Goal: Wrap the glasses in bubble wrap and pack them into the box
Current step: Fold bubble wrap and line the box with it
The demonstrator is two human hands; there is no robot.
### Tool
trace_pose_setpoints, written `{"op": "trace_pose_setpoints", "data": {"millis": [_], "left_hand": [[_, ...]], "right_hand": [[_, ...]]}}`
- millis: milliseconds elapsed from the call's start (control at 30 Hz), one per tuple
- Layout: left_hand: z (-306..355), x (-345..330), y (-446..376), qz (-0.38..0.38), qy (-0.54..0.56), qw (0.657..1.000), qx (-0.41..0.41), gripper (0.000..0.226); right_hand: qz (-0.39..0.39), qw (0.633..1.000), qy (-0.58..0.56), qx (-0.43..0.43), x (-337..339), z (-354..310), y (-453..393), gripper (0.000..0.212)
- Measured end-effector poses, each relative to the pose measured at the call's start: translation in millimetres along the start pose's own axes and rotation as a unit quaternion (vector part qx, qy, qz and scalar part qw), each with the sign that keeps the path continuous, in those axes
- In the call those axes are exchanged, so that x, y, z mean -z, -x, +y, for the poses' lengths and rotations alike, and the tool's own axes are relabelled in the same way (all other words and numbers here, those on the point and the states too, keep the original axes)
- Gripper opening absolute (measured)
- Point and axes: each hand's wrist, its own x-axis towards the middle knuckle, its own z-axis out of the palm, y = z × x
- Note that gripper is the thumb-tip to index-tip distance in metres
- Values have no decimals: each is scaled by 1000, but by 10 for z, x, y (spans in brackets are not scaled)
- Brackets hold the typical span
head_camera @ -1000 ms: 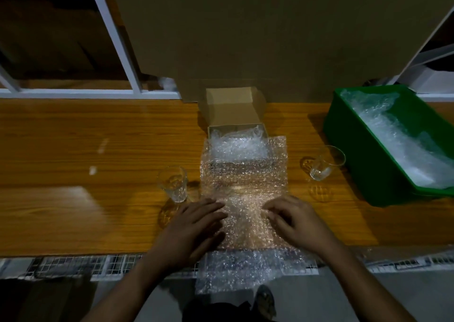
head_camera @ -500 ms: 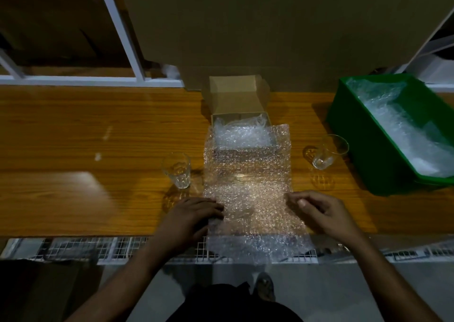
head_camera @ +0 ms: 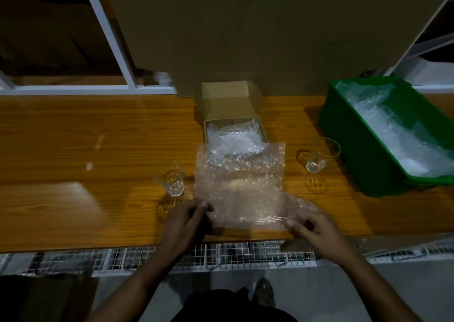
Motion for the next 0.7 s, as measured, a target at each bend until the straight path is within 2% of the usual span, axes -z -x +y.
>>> {"op": "trace_pose_setpoints", "data": {"millis": [67,167,267,333,433,567,700], "left_hand": [[-44,-1,67,1,-3,1000,2,39],[-30,-34,152,31,54,998,29,27],[38,-75,169,63,96,990,82,25],[34,-86,146,73,55,993,80,24],[72,-97,60,70,-35,995,62,26],[127,-163,-66,88,-132,986,56,22],[133,-213,-102,104,-185,975,64,20]], "right_hand": [[23,1000,-6,-16,1,6,44,39],[63,996,-61,21,5,-156,49,53],[47,995,-90,16,-6,-274,-15,47],[56,994,-93,-6,-35,-300,-67,37],[109,989,-88,-38,-73,-277,-161,25],[162,984,-30,-72,-39,-254,-361,13],[159,981,-4,-113,25,-317,-486,31]]}}
